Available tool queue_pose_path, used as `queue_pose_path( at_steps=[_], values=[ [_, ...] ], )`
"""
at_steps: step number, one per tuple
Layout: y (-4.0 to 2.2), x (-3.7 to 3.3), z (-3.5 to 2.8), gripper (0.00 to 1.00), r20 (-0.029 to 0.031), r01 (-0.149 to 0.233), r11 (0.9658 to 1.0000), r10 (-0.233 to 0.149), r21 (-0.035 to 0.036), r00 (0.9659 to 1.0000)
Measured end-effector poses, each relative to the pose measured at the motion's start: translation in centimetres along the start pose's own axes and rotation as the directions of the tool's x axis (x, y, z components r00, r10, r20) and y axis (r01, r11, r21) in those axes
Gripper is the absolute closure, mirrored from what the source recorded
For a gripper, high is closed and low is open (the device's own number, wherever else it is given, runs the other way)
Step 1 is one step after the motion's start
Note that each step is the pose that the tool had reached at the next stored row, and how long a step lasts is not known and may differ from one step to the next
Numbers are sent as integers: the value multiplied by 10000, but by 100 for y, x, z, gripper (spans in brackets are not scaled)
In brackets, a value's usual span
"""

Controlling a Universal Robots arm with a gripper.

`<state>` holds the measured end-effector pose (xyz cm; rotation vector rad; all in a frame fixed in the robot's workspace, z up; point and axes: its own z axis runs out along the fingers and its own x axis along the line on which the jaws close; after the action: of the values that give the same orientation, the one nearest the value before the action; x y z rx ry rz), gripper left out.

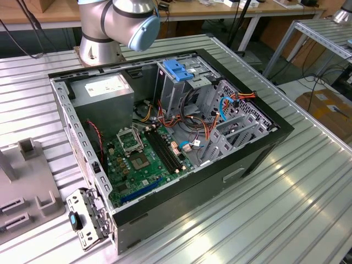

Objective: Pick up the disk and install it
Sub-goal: 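Pick up the disk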

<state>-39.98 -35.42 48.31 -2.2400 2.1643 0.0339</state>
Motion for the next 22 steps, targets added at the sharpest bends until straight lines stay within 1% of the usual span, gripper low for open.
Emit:
queue_pose_path(
  at_steps=[3, 9, 17, 20, 22],
  values=[
    [-44, 2, 0, 65, 0, 0, 10000, 0, 1, 10000],
    [-96, 3, 0, 65, 0, 0, 10000, 0, 0, 10000],
    [-148, 5, 1, 65, 0, 0, 10000, 0, 0, 10000],
    [-199, 7, 1, 65, 0, 0, 10000, 0, 0, 10000],
    [-220, 7, 0, 65, -1, 0, 10000, 0, 0, 10000]
  ],
)
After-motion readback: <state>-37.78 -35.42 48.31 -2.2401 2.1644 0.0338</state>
